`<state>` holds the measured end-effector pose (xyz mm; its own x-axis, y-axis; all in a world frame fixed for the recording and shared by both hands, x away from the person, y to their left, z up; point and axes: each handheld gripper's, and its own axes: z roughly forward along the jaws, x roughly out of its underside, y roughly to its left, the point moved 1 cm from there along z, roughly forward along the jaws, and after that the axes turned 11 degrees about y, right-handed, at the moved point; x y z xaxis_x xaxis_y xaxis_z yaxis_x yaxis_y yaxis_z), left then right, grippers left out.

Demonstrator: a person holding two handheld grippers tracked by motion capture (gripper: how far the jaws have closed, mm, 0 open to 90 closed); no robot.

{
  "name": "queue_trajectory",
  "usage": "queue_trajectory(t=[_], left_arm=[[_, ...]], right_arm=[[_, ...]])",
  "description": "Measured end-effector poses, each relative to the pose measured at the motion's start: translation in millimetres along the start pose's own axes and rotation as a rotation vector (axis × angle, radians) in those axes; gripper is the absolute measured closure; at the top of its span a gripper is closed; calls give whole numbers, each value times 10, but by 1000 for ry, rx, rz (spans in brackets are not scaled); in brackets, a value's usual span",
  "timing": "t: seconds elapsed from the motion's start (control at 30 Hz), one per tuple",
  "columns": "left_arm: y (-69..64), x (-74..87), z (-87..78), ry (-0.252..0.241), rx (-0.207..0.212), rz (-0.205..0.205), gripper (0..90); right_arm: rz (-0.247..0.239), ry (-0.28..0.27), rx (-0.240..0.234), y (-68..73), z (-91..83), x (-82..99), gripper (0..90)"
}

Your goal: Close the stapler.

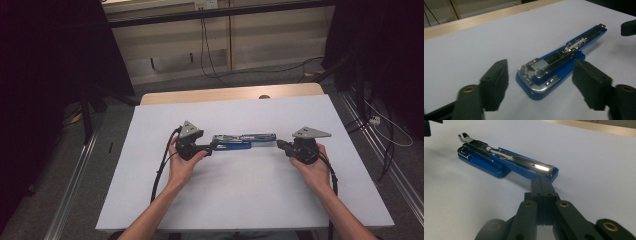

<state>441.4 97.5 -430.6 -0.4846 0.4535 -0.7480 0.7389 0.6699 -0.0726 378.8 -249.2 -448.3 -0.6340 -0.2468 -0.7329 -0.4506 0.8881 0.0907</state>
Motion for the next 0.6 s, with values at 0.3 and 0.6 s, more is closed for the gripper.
queue_trajectory(t=[0.3,0.6], left_arm=[[2,14,98,46,53,-8,637],[-10,-34,134,73,55,32,874]], right_arm=[[-29,14,-1,30,43,-8,900],[-34,24,-2,38,76,-21,900]])
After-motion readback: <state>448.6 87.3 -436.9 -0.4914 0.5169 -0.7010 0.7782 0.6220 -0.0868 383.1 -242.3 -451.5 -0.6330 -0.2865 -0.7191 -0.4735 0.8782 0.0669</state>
